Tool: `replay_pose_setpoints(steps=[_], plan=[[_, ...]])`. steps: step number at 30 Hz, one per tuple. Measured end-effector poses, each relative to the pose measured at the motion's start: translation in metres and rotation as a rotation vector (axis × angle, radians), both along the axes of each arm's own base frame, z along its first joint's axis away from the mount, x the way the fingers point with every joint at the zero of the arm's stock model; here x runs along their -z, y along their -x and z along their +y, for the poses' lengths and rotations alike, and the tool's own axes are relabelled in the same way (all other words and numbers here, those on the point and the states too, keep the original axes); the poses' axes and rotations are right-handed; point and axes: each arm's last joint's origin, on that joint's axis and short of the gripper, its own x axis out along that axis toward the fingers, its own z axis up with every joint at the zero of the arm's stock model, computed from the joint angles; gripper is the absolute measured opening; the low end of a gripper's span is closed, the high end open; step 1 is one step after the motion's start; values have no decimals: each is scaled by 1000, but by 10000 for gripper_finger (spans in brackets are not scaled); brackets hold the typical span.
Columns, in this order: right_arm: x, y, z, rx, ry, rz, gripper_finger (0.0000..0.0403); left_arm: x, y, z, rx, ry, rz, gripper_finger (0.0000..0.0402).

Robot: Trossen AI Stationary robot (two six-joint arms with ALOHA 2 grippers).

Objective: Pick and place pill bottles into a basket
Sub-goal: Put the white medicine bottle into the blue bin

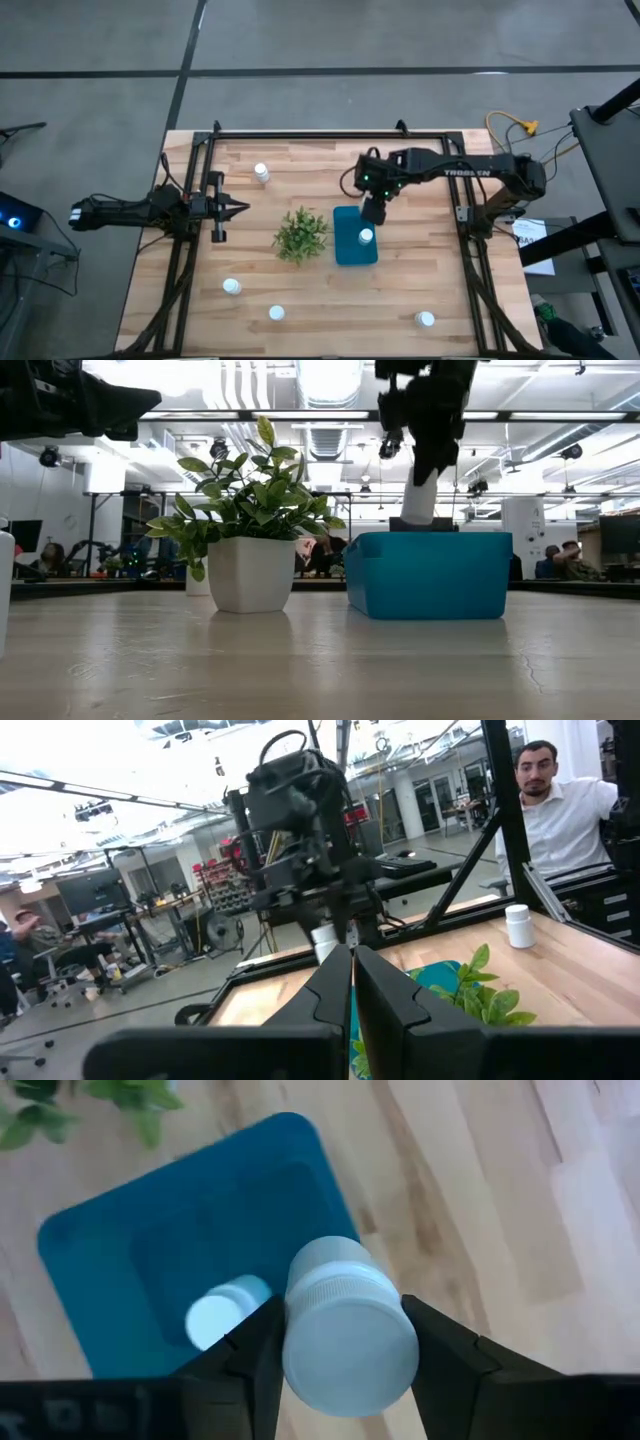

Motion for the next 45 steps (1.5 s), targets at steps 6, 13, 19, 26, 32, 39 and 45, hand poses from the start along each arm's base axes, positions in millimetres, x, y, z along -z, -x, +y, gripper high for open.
replay_pose_setpoints(steps=[6, 13, 19, 26, 32, 39, 45], plan=[[2, -1, 20, -32, -4, 13, 153, 0, 0, 0, 0, 0, 0, 0], [10, -1, 20, -22, 9, 38, 153, 0, 0, 0, 0, 0, 0, 0], [28, -11, 20, -41, 10, 101, 153, 0, 0, 0, -1, 0, 0, 0], [44, -19, 19, -56, 11, 151, 153, 0, 0, 0, -1, 0, 3, 0], [49, -22, 19, -60, 12, 158, 153, 0, 0, 0, -1, 0, 2, 0], [51, -25, 19, -72, 17, 146, 153, 1, -1, 0, -1, 0, 14, 0], [52, -25, 19, -71, 17, 147, 152, 2, -3, 0, -1, 0, 25, 0]])
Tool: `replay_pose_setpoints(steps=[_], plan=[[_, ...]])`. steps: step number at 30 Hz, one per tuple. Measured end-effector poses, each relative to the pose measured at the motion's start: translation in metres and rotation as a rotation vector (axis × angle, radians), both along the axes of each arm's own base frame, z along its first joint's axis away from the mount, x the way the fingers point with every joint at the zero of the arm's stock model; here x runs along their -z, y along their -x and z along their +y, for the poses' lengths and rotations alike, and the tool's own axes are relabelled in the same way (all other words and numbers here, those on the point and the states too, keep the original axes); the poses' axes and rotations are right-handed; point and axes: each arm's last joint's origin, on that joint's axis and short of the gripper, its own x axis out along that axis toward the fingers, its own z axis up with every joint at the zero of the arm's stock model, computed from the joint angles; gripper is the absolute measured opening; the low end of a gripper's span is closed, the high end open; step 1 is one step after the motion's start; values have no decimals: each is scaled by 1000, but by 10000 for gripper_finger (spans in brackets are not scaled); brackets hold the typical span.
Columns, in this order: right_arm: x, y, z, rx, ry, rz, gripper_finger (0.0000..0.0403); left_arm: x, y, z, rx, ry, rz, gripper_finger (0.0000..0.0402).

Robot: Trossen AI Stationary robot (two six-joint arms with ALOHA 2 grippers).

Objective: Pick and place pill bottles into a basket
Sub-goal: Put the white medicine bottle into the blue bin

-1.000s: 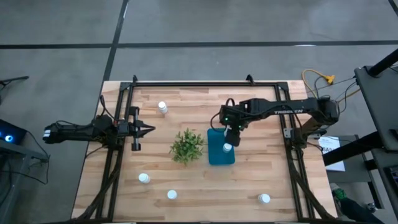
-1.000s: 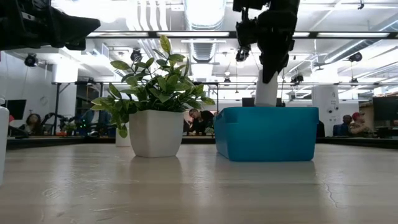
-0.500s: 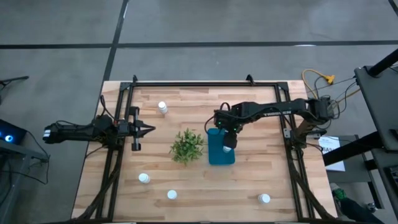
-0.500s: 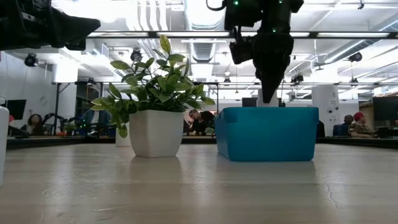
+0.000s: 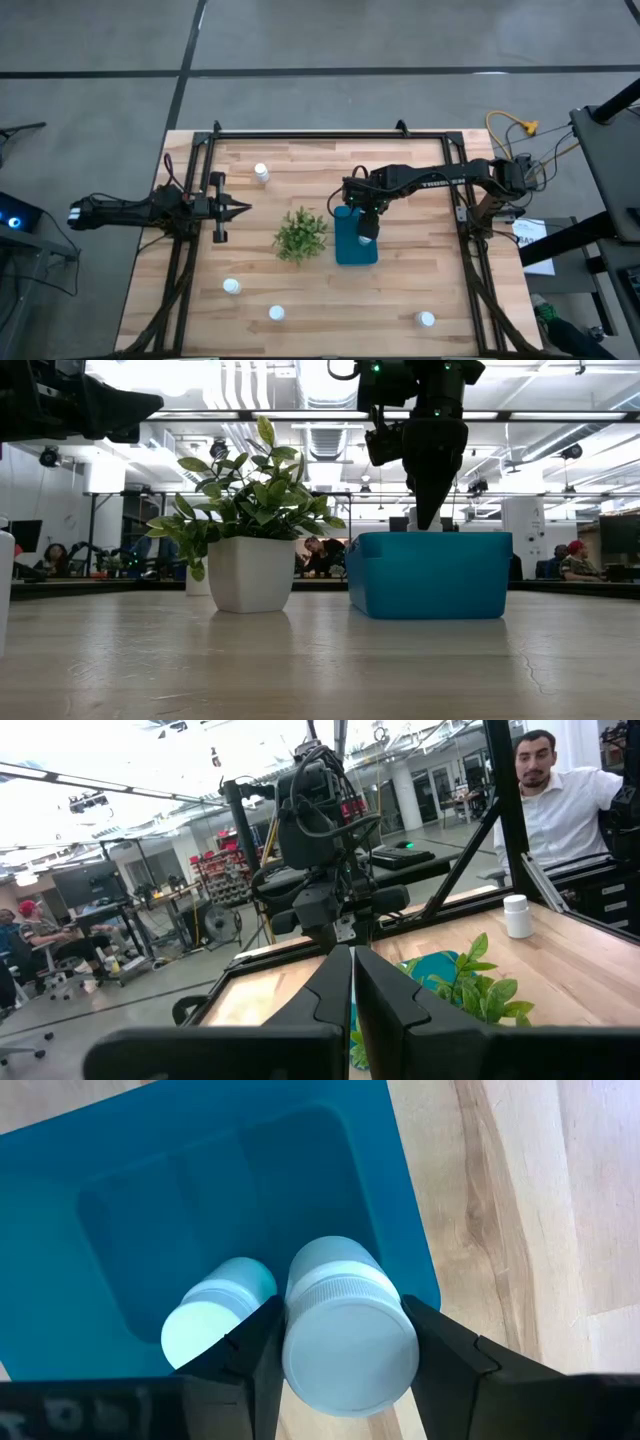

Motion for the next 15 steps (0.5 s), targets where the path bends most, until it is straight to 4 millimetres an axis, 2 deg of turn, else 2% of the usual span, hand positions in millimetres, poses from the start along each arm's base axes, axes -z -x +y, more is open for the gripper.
replay_pose_setpoints(steps=[7, 15], plan=[[0, 1, 0, -1, -1, 6, 153, 0, 0, 0, 0, 0, 2, 0], [0, 1, 0, 0, -2, 10, 178, 0, 0, 0, 0, 0, 2, 0]])
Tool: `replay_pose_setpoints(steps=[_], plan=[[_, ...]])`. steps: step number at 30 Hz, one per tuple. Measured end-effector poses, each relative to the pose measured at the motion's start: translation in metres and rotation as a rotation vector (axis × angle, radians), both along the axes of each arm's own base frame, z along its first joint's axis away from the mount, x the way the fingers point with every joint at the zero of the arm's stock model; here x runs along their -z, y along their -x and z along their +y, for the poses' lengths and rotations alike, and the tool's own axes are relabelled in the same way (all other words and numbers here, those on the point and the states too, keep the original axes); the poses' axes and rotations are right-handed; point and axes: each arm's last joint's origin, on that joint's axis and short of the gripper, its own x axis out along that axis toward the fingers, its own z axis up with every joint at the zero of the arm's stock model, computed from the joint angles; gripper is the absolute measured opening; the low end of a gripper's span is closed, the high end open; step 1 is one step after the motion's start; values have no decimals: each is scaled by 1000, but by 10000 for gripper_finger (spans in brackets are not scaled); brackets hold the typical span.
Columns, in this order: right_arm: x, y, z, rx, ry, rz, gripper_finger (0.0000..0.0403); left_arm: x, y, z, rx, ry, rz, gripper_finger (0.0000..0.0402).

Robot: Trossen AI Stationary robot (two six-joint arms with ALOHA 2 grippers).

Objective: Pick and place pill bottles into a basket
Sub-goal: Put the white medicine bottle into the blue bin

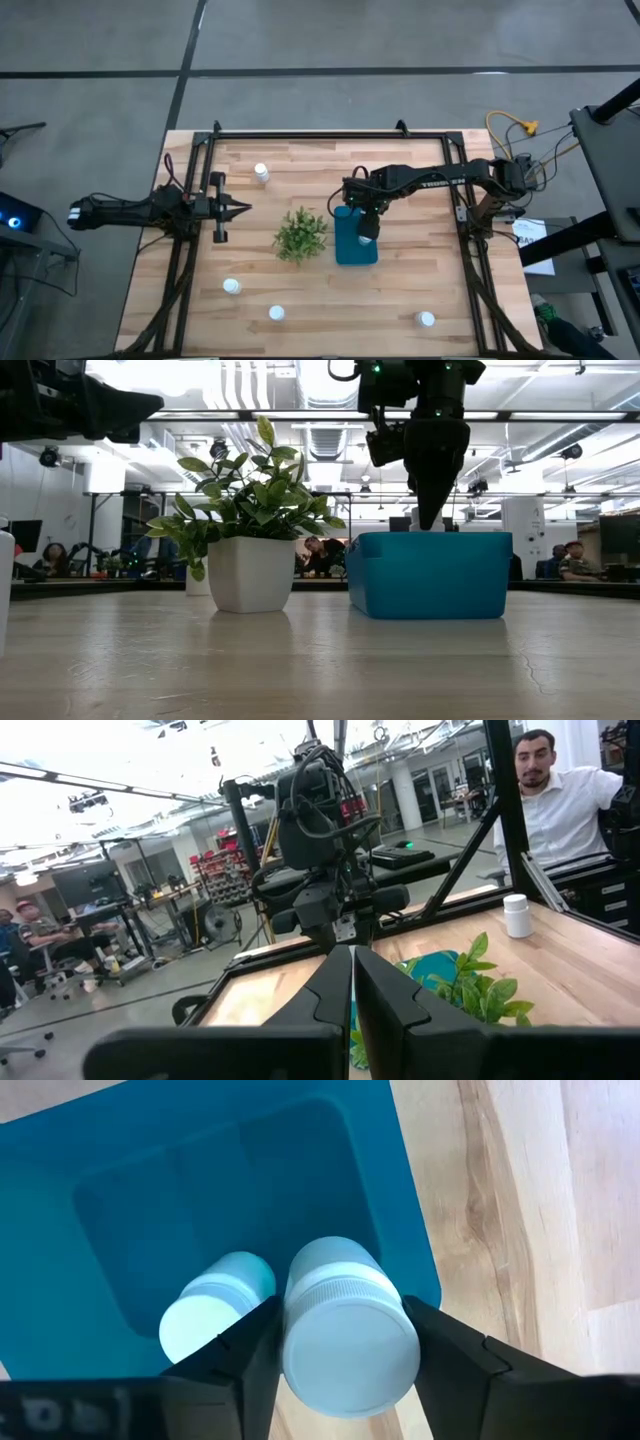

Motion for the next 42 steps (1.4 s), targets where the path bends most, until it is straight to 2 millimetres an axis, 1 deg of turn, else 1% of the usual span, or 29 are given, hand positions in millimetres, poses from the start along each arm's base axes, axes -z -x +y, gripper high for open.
replay_pose_setpoints(steps=[15, 34, 42], plan=[[0, 0, 0, -1, -4, -1, 185, 0, 0, 0, 0, 0, 0, 0], [0, 0, 0, 0, -12, -2, 225, 0, 0, 0, 0, 0, 0, 0], [0, 0, 0, -4, -11, -3, 226, 0, 0, 0, 0, 0, 0, 0]])
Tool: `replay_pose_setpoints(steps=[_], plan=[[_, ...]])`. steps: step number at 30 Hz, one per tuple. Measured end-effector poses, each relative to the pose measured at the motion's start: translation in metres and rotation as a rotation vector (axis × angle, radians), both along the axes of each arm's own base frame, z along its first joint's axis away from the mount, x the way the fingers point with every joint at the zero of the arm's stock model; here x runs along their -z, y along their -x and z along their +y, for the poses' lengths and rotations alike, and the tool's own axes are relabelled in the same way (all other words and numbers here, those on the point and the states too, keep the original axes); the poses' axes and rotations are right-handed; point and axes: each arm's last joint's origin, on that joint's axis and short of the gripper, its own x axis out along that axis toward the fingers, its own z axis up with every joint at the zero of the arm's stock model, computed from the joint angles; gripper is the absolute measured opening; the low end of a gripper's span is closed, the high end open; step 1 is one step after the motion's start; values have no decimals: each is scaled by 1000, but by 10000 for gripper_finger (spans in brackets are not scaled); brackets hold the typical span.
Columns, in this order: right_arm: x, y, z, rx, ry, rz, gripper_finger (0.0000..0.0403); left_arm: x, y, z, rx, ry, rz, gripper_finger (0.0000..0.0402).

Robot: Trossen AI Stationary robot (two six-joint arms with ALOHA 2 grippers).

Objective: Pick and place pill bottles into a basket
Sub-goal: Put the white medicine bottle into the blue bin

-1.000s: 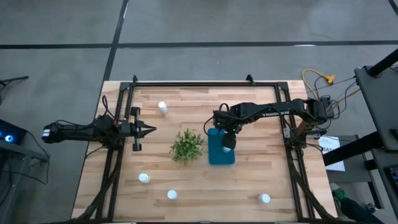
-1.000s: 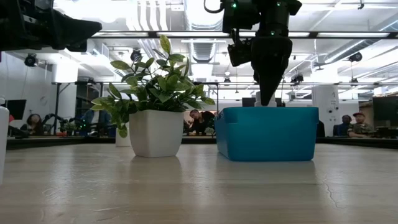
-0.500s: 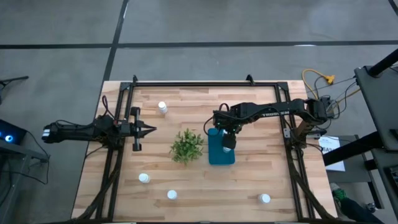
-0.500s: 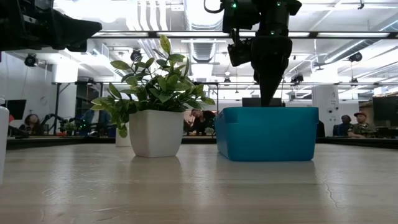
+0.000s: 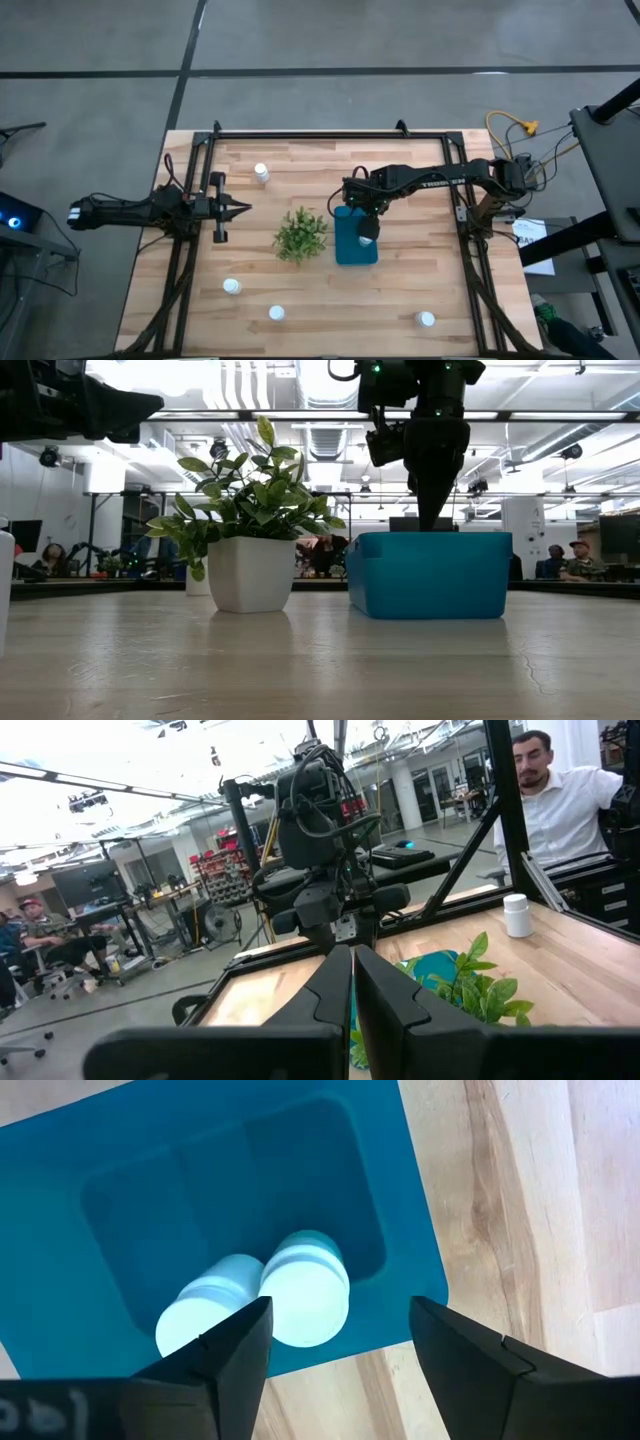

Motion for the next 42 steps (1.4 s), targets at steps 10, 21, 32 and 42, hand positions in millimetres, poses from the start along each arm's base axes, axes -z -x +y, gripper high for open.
replay_pose_setpoints(steps=[10, 21, 32, 42], plan=[[-2, 0, 1, -24, -17, -3, 226, 0, 0, 0, 0, 0, 0, 0], [-15, 2, 12, -32, -85, 31, 224, 0, 0, 0, 0, 0, 0, 0], [-23, 15, 49, -37, -93, 101, 224, 0, 0, 0, 0, 0, 0, 0], [-35, 26, 86, -41, -108, 64, 224, 0, 0, 0, 0, 0, 0, 0]])
